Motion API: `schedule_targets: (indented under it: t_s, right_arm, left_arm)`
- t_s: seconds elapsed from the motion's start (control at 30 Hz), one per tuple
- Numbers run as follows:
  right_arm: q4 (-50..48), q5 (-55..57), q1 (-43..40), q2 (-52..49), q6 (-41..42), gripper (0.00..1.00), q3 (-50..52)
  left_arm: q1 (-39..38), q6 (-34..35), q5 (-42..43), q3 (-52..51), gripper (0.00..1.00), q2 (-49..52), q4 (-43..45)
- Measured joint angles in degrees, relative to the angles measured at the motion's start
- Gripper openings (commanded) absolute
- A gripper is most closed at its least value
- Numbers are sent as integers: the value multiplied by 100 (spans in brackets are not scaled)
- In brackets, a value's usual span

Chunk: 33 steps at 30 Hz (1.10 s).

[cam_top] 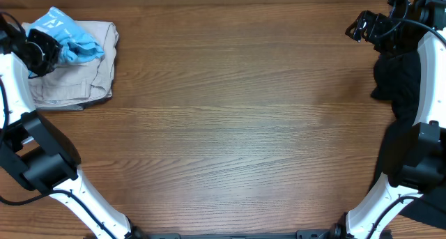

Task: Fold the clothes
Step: 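Lower the blue bundle onto the beige pants and release with the left gripper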

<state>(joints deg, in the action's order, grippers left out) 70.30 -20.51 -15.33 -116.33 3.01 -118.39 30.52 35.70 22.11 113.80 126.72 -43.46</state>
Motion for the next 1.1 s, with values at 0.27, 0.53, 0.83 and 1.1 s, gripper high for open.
schedule_targets:
  t_s: [0.27, 0.53, 0.83, 1.1]
  right_arm:
    - [0, 0, 0, 0, 0, 100, 0]
    - [0, 0, 0, 0, -2, 100, 0]
    - [-2, 0, -2, 0, 2, 100, 0]
    - [-2, -2, -2, 0, 0, 100, 0]
  left_arm:
    - [223, -245, -348, -2, 4, -50, -636]
    - [323, -592, -835, -22, 18, -452, -1279]
    - [323, -774, -1329, -291, 73, -457, -1744]
    - [339, -992, -1410, 243, 64, -457, -2636]
